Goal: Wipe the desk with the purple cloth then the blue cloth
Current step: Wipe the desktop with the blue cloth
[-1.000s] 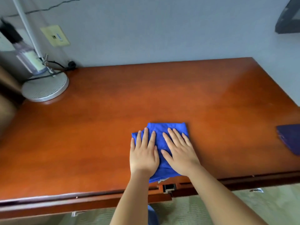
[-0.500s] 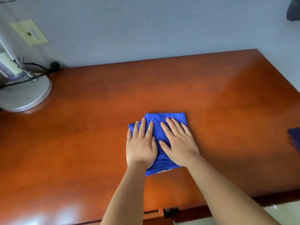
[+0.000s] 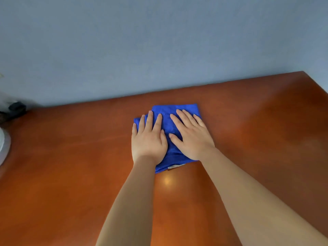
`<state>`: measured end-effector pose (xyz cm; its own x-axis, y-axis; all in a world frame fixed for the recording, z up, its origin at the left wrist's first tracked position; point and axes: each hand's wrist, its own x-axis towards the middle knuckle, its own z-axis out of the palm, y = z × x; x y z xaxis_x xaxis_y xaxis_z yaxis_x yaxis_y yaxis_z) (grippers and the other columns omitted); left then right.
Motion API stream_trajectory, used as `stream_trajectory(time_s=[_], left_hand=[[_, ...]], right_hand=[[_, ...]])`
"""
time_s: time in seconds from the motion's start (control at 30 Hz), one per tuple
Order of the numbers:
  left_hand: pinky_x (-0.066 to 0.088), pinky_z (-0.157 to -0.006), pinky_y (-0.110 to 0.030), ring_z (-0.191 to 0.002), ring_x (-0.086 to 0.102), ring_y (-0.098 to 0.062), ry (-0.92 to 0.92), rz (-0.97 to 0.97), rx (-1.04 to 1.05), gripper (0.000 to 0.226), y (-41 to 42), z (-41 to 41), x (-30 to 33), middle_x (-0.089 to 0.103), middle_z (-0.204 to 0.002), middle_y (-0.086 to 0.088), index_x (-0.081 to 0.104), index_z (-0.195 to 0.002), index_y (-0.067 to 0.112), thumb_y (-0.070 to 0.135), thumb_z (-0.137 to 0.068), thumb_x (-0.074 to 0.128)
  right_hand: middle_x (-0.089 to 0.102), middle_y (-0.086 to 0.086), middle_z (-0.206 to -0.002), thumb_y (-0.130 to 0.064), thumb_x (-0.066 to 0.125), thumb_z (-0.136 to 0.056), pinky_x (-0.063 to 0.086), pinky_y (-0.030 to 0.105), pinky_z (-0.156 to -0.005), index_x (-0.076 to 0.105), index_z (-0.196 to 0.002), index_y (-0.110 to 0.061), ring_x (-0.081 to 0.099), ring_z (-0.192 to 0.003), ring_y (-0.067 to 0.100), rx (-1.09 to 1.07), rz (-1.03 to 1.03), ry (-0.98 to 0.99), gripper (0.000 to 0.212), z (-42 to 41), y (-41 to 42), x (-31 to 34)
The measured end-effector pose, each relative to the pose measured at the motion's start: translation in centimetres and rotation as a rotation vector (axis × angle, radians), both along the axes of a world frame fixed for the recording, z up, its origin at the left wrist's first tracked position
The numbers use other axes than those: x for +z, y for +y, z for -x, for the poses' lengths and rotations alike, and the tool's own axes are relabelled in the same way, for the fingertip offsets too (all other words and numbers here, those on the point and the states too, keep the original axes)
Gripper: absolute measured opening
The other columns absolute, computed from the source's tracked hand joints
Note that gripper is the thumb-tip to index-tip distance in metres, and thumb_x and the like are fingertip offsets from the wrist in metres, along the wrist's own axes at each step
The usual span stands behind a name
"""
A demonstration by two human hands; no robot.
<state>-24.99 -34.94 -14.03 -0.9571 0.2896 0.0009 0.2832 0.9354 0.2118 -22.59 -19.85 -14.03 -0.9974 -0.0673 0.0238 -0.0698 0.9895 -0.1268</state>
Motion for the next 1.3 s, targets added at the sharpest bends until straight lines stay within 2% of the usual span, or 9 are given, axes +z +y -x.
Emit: stream_trajectory(time_s=[0.17,0.4,0.63,0.9,1.03,1.1,1.2,1.3], left_hand=[[0.0,-0.12,-0.041,-0.149,-0.001,-0.02,0.006,-0.021,0.012,0.054,1.1,6.4,-0.3,0.002,-0.162,0.002,0.011,-0.154,0.029,0.034,-0.101,0.022],[0.001,-0.12,-0.042,-0.149,-0.001,-0.02,0.015,-0.039,0.012,0.055,2.0,11.1,-0.4,0.003,-0.162,0.003,0.01,-0.154,0.029,0.035,-0.101,0.022],[0.002,-0.12,-0.042,-0.149,-0.002,-0.02,0.034,-0.02,-0.024,0.054,1.7,10.5,-0.7,0.002,-0.162,0.001,0.009,-0.154,0.027,0.037,-0.101,0.02],[0.002,-0.12,-0.041,-0.149,-0.001,-0.021,0.009,-0.006,-0.006,0.054,-0.2,0.8,-0.4,0.002,-0.162,0.0,0.01,-0.154,0.027,0.036,-0.102,0.02],[0.0,-0.119,-0.041,-0.149,-0.003,-0.021,-0.018,0.011,0.012,0.054,-1.1,-6.1,-0.4,0.0,-0.162,0.0,0.007,-0.154,0.027,0.037,-0.101,0.017],[0.001,-0.119,-0.041,-0.149,-0.003,-0.021,-0.027,0.026,0.024,0.057,-1.5,-10.1,-0.3,0.0,-0.162,0.001,0.007,-0.154,0.028,0.04,-0.098,0.009],[0.001,-0.12,-0.041,-0.149,-0.002,-0.021,-0.044,0.025,0.037,0.074,-2.0,-16.7,-0.2,0.001,-0.162,0.001,0.009,-0.154,0.028,0.045,-0.084,-0.009],[-0.001,-0.119,-0.04,-0.149,-0.004,-0.02,-0.075,0.03,0.052,0.08,-2.0,-22.4,0.1,0.0,-0.162,0.002,0.009,-0.154,0.028,0.046,-0.079,-0.013]], right_hand=[[0.005,-0.001,-0.162,-0.052,0.026,-0.098,-0.003,0.034,-0.12,0.009,-0.154,-0.024,0.0,-0.148,0.014,0.011,-0.03,-0.021,0.065,6.6,1.2,0.0],[0.003,-0.001,-0.162,-0.052,0.024,-0.098,-0.003,0.034,-0.12,0.006,-0.154,-0.025,-0.003,-0.148,0.013,0.003,-0.047,-0.045,0.065,11.1,2.2,0.1],[0.0,-0.001,-0.162,-0.053,0.021,-0.099,-0.004,0.034,-0.12,0.005,-0.154,-0.025,-0.004,-0.148,0.014,-0.023,-0.058,-0.058,0.064,10.2,1.8,0.1],[0.0,0.0,-0.162,-0.054,0.019,-0.098,-0.004,0.035,-0.12,0.006,-0.154,-0.025,-0.004,-0.148,0.014,0.006,-0.021,-0.079,0.065,1.0,0.1,0.0],[0.001,-0.001,-0.162,-0.061,-0.004,-0.084,-0.003,0.036,-0.12,0.007,-0.154,-0.025,-0.004,-0.148,0.013,0.017,-0.006,-0.09,0.08,-5.9,-1.0,0.0],[0.001,0.0,-0.162,-0.06,-0.007,-0.081,-0.003,0.037,-0.12,0.008,-0.154,-0.025,-0.004,-0.148,0.014,0.031,0.006,-0.095,0.082,-9.7,-1.4,-0.1],[0.005,0.001,-0.162,-0.06,-0.004,-0.083,-0.004,0.037,-0.12,0.012,-0.154,-0.024,-0.001,-0.149,0.015,0.045,0.043,-0.087,0.081,-16.0,-2.0,-0.2],[0.008,0.001,-0.162,-0.059,0.0,-0.085,-0.004,0.037,-0.12,0.015,-0.154,-0.024,0.002,-0.149,0.015,0.061,0.069,-0.082,0.079,-21.7,-2.1,-0.3]])
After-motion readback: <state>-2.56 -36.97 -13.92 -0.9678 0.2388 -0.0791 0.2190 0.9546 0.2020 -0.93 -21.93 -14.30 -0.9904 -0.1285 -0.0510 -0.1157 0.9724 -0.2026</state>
